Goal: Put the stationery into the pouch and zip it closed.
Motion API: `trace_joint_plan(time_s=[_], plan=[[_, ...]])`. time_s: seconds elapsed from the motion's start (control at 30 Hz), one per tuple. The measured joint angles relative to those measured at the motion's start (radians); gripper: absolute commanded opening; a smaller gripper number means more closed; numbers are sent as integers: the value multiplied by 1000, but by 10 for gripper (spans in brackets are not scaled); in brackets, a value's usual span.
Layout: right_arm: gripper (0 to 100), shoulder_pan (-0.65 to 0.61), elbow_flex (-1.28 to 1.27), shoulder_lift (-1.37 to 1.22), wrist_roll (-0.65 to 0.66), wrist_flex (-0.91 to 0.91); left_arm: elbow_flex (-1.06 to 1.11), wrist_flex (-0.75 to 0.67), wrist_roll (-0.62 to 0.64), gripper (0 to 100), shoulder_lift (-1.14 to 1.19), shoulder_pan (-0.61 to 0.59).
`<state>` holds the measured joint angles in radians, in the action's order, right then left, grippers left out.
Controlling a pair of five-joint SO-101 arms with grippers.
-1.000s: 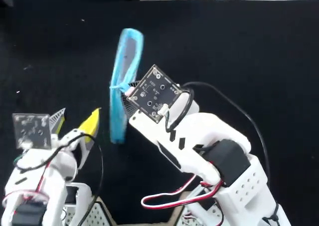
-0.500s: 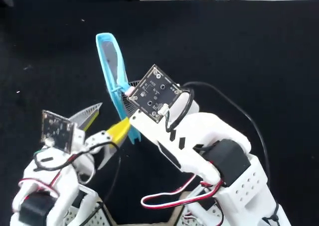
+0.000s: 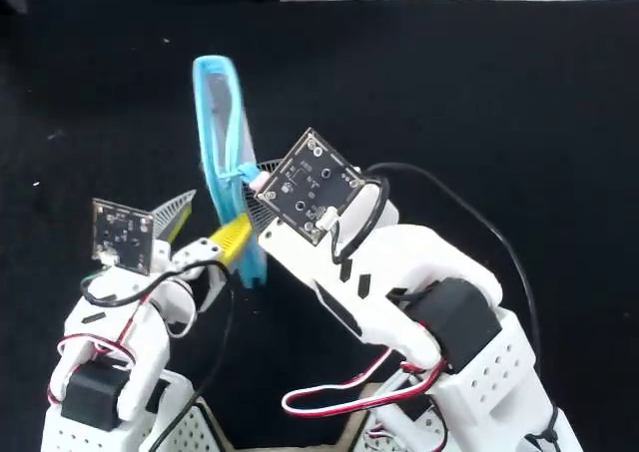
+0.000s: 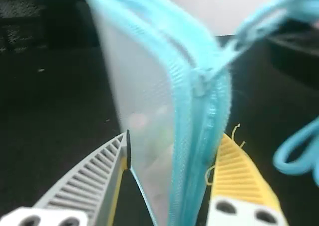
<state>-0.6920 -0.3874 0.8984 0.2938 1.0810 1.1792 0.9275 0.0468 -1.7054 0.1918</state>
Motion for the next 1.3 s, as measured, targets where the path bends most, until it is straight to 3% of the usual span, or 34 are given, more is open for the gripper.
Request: trace_joint_plan(time_s=[0.2, 0.4, 0.6, 0.8, 0.97, 1.17, 1.3], plan=[[11, 0, -23, 0, 0, 0, 0, 0, 0, 118, 0, -31], [11, -3, -60, 0, 0, -8, 0, 0, -26, 29, 0, 34], [11, -3, -61, 0, 0, -8, -6, 52, -149, 30, 0, 43], [11, -5, -63, 0, 0, -32, -101, 230, -307, 30, -2, 43], [11, -5, -63, 0, 0, -35, -153, 295, -423, 30, -2, 41], [11, -2, -63, 0, -8, -35, -160, 299, -460, 30, -2, 41], [11, 83, -64, 0, -92, -77, -164, 298, -463, 30, -2, 41]])
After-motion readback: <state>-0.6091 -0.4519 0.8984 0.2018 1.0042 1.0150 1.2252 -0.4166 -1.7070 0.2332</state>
